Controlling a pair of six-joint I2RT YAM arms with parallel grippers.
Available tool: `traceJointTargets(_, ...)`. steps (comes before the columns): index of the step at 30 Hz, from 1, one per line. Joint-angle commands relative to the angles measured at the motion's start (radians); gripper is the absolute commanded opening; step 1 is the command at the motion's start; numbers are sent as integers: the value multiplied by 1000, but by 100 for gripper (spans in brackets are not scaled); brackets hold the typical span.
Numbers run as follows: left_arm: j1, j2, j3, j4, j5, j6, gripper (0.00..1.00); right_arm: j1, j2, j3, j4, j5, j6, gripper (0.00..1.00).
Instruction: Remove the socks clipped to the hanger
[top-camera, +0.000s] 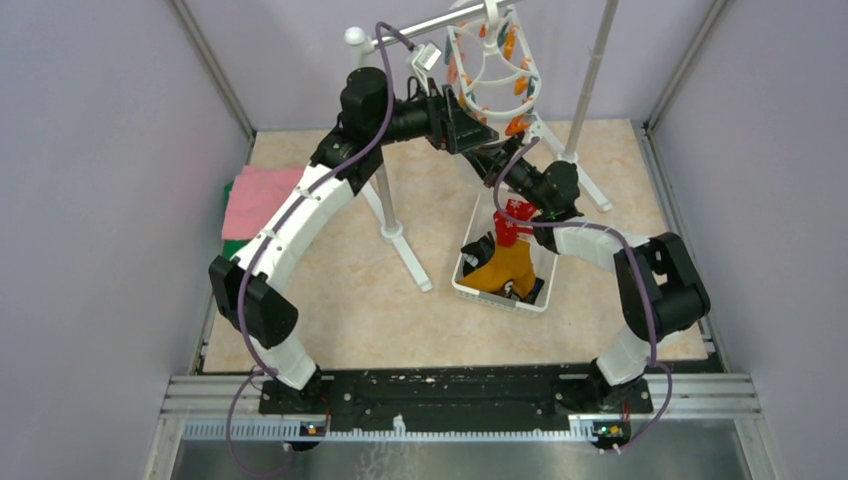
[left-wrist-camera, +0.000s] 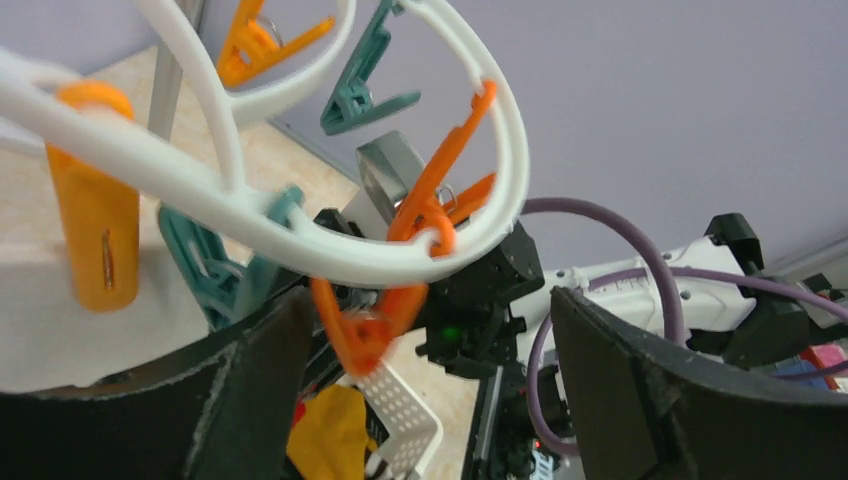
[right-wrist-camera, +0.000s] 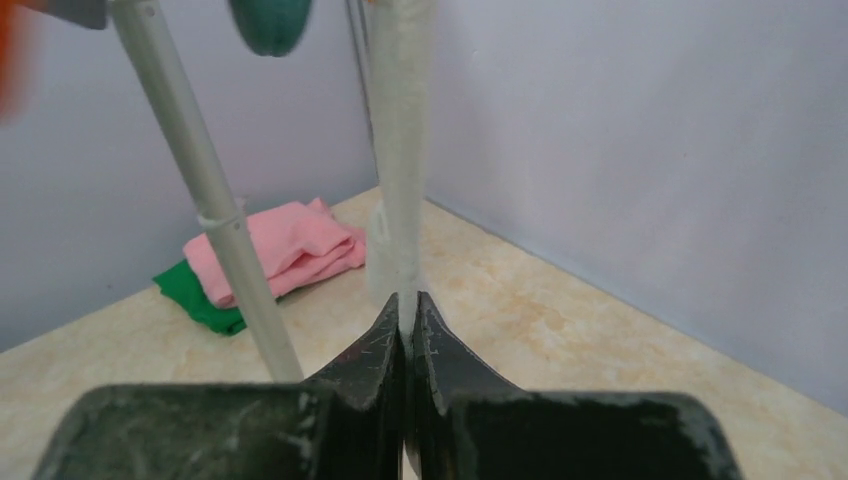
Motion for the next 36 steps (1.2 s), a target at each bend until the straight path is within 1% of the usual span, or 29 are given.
traceJointTargets(1,26,-94,-41,-32,17,18,98,7,-123,-80,72,-13,57,0)
traceJointTargets(7,39,-173,-128,-89,89,111,99,7,-284,-187,33,35,141,0)
traceJointTargets(12,39,-221,-192,-173,130,245,99,-8,-408,-245,-19,37,197,0)
traceJointTargets(16,40,-259,-221,-233,85,364,99,-39,-481,-261,-100,-19,290,0)
traceJointTargets(19,41,-269,-214,-255,16,409,99,-53,-546,-286,-167,-42,335,0)
traceJointTargets(22,43,-262,-204,-240,-12,403,99,-65,-633,-323,-241,-32,345,0)
traceJointTargets(25,42,-245,-186,-208,-18,377,99,-90,-724,-358,-318,-14,349,0)
traceJointTargets(28,43,-220,-160,-170,-10,345,98,-124,-780,-370,-387,-14,356,0)
traceJointTargets(30,42,-192,-139,-138,7,315,92,-127,-783,-357,-417,-24,360,2)
traceJointTargets(31,42,-185,-131,-123,19,297,90,-127,-770,-347,-421,-38,371,3)
traceJointTargets(36,41,-122,-63,-31,70,199,90,-127,-669,-275,-361,-115,470,4)
